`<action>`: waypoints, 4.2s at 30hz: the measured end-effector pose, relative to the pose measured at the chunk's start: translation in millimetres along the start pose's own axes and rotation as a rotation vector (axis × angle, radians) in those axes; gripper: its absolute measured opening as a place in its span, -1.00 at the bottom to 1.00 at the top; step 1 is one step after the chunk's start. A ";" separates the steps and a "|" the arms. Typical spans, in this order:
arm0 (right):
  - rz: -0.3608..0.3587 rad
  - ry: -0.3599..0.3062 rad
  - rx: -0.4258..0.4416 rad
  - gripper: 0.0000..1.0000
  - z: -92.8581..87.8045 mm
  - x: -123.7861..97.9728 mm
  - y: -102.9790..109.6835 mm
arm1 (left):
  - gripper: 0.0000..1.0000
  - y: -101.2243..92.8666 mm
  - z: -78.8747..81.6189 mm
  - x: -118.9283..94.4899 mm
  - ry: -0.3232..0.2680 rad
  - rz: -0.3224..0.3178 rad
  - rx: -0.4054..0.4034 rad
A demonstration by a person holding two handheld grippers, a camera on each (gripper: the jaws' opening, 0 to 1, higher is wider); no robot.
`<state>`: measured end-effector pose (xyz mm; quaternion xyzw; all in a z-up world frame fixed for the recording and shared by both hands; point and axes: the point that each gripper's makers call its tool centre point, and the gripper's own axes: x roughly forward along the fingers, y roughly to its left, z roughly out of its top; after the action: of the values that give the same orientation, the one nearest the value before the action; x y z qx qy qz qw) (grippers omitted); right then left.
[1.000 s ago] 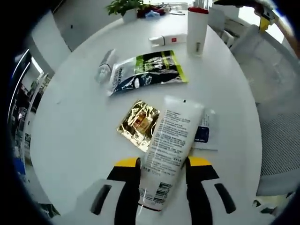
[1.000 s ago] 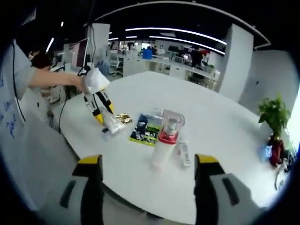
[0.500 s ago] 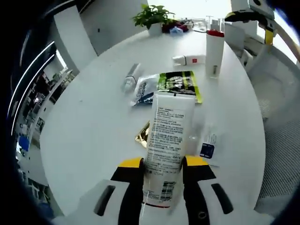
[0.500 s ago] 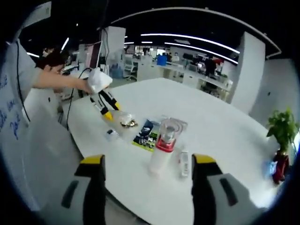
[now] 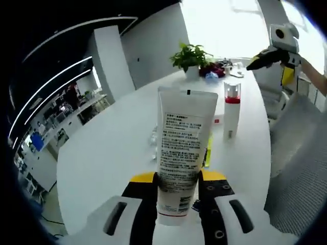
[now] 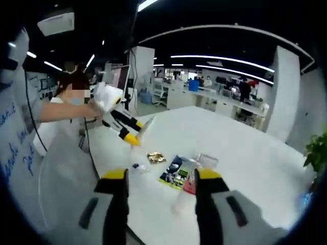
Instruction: Arrange the skincare products in the storage area until every visible bottle or jar stands upright without overlapping.
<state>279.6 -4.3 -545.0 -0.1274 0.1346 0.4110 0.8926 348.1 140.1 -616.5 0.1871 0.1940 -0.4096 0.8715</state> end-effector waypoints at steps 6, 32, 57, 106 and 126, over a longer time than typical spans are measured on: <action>0.049 -0.038 0.021 -0.27 11.1 13.2 9.1 | -0.46 -30.2 16.5 0.4 -0.046 -0.030 -0.031; 0.067 -0.100 0.265 -0.82 1.0 44.7 17.5 | -0.46 -80.6 22.2 32.9 -0.073 -0.124 -0.184; 0.071 -0.098 0.103 -0.88 -16.4 47.9 31.5 | -0.45 -98.0 5.2 62.3 -0.004 -0.170 -0.192; 0.126 -0.077 0.079 -0.88 -16.0 49.4 34.5 | -0.46 -101.7 24.8 20.0 -0.054 -0.050 -0.052; 0.170 -0.098 0.066 -0.97 3.6 69.1 43.9 | -0.74 -80.6 22.5 34.9 -0.091 -0.042 -0.120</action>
<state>289.7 72.9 -570.6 -0.0657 0.1147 0.4864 0.8637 309.4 58.9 -627.9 0.1116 0.1822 -0.4236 0.8803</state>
